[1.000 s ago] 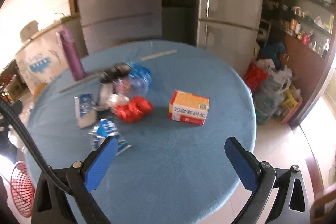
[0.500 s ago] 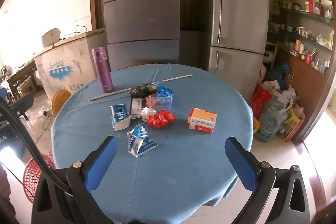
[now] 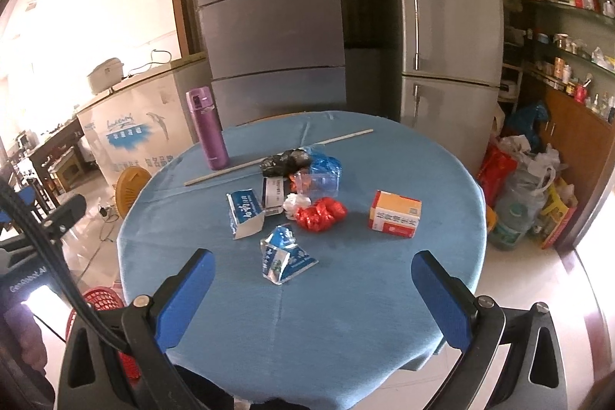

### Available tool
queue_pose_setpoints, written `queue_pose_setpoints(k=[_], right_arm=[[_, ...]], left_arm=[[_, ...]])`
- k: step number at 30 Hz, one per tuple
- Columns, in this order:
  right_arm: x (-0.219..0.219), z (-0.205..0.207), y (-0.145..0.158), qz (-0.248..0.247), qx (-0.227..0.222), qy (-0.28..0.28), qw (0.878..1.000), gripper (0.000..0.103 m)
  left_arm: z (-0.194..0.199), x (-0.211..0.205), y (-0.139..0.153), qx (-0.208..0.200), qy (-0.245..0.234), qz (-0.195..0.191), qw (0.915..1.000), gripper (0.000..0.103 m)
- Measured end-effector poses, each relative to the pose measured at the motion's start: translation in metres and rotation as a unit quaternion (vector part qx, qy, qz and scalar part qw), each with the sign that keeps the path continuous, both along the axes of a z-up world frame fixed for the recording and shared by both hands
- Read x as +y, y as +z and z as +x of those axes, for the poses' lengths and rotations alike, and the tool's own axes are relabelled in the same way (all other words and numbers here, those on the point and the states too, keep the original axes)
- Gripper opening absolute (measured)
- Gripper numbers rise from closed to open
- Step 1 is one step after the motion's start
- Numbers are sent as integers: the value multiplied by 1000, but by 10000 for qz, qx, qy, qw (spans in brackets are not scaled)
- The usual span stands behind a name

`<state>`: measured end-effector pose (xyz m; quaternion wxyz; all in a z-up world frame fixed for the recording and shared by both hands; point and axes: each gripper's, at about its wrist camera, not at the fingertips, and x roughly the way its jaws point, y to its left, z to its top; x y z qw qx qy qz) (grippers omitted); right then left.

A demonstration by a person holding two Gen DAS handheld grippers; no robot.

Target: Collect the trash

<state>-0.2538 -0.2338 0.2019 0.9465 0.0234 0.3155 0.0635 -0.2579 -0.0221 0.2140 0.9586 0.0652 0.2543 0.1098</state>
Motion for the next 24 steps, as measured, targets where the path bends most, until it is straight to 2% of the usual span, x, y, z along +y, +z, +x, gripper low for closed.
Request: queue_pose_setpoints(k=[9, 24], right_arm=[[10, 4, -4, -45, 66, 16, 10000, 103], [6, 29, 1, 90, 92, 55, 9999, 103]], left_arm=[[3, 14, -1, 61, 104, -81, 9999, 103], [26, 13, 1, 226, 175, 60, 9996, 103]])
